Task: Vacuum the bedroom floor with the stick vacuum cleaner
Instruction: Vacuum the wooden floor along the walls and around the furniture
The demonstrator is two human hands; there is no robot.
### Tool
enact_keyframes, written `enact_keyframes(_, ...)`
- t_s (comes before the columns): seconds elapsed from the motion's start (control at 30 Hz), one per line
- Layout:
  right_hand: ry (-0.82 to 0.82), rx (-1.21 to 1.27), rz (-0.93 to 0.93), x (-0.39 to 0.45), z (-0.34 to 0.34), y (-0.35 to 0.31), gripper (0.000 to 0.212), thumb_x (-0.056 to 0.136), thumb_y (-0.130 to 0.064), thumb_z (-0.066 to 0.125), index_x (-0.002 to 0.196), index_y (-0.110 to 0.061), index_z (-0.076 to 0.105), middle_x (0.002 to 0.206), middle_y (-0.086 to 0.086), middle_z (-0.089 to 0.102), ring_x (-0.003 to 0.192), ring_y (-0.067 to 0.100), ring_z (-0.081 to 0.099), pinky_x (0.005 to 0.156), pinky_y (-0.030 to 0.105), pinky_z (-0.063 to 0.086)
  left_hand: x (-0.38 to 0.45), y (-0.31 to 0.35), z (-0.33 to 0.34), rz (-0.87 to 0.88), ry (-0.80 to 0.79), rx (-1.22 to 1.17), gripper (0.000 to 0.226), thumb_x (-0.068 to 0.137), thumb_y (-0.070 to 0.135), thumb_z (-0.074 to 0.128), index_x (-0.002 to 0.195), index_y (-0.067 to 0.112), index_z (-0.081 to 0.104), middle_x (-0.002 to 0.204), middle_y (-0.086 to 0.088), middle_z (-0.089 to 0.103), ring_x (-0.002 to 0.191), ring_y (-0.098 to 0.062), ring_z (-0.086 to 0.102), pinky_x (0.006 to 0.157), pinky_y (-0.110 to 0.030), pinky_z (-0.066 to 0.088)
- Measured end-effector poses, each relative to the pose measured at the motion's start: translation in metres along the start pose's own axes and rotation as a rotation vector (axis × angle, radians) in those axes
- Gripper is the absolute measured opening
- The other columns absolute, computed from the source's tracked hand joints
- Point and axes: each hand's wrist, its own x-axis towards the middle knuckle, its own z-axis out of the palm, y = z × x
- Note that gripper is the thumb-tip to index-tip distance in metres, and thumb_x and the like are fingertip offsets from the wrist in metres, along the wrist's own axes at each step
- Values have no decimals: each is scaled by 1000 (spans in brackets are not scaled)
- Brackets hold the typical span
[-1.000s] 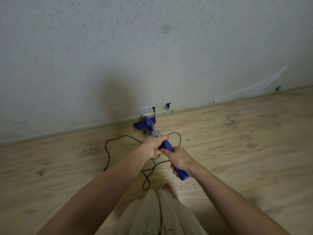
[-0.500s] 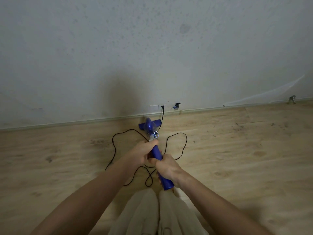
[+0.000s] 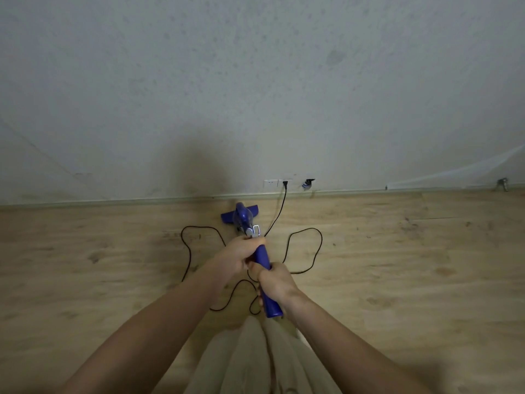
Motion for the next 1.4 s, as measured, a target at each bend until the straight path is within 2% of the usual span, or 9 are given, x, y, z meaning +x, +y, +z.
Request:
enact_keyframes(0.4,19,82,14,-6,22,-6,27,94,-38,58,87,-14,49,68,5,54,51,16,52,47,26,47,-10,5,-30,21,-96,91,6,90,11,61,89,6,59,82,-12,66,68,-15,63,48,-19,52)
enact_keyframes(0.57,78,206,13,-1,45,-3,32,88,-42,64,90,-11,55,73,9,58,61,23,57,60,35,52,-8,10,-44,34,-117,185,12,87,16,67,93,8,60,92,-12,68,82,-18,65,75,-28,55)
enact_keyframes(0.7,142,250,14,20,67,-12,37,83,-49,64,88,-13,57,79,7,61,72,25,61,79,44,56,-2,25,-56,32,-140,172,13,87,16,68,92,8,59,86,-9,66,79,-17,66,70,-29,56)
enact_keyframes(0.77,145,234,3,30,75,-14,36,83,-50,63,83,-14,58,77,5,61,73,24,62,80,44,56,5,28,-63,42,-133,144,15,86,16,70,94,7,61,86,-9,67,82,-19,67,80,-33,56)
enact_keyframes(1.0,59,135,-3,47,69,-16,32,89,-43,62,81,-13,53,71,3,56,61,20,55,63,34,49,22,25,-68,18,-122,68,11,86,12,69,94,10,61,92,-10,66,83,-17,66,80,-28,55)
enact_keyframes(1.13,24,62,1,48,59,-7,41,82,-54,63,83,-14,52,74,6,56,65,23,55,68,39,50,27,22,-68,-47,-165,43,28,83,20,73,106,10,60,102,-10,68,92,-16,68,76,-28,55)
enact_keyframes(1.23,-16,54,4,45,51,-1,36,86,-50,63,82,-16,50,71,4,55,64,22,54,67,37,48,28,19,-66,-114,-189,47,27,84,25,72,103,8,61,91,-9,69,83,-17,66,73,-27,55)
enact_keyframes(1.33,-43,80,-10,39,46,-4,25,87,-36,67,83,-16,51,69,3,55,57,18,52,58,31,47,26,18,-67,-142,-202,69,21,83,26,72,93,11,63,86,-8,69,77,-16,63,62,-24,53)
enact_keyframes(1.4,-33,58,-16,34,44,-11,16,87,-22,65,85,-14,52,67,5,55,51,16,50,52,28,46,28,16,-65,-132,-195,4,25,81,22,74,97,9,62,89,-10,66,79,-18,62,76,-28,54)
